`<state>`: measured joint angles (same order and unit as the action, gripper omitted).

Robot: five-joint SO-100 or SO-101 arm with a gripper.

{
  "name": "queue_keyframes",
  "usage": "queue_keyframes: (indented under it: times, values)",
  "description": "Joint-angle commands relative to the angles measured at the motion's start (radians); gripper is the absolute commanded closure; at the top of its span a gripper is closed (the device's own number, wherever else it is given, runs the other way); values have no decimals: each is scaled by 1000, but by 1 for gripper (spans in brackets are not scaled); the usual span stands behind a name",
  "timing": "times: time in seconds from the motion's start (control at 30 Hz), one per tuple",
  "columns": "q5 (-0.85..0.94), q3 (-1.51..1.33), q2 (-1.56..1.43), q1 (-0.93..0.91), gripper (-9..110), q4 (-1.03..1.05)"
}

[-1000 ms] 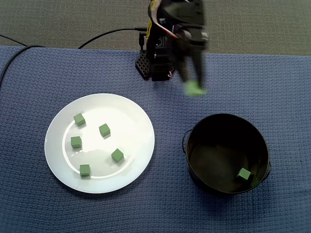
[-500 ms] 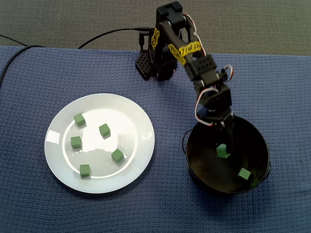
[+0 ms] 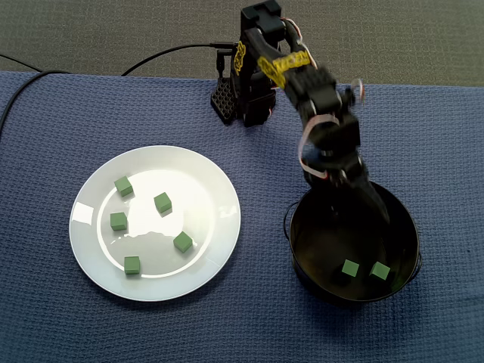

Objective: Pick up the items on the white plate and put them in the black container.

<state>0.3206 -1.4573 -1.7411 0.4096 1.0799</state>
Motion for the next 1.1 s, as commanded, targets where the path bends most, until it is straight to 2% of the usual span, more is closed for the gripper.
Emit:
queue_keyframes:
  times: [0.0,0.1,0.2,0.3,0.37,0.53,0.67,1.07]
  values:
    - [189,440,-100,-167,65,364]
    - [330,584,-109,-391,64,551]
    - [486,592,-98,-638,60,660]
    - [511,540,-80,-881,59,540]
    - [514,446,-78,-977,61,457]
    - [696,107,-23,-1058,70,399]
    - [782,-40,72,-1074,70,307]
    - [942,-54,316,-1103,71,261]
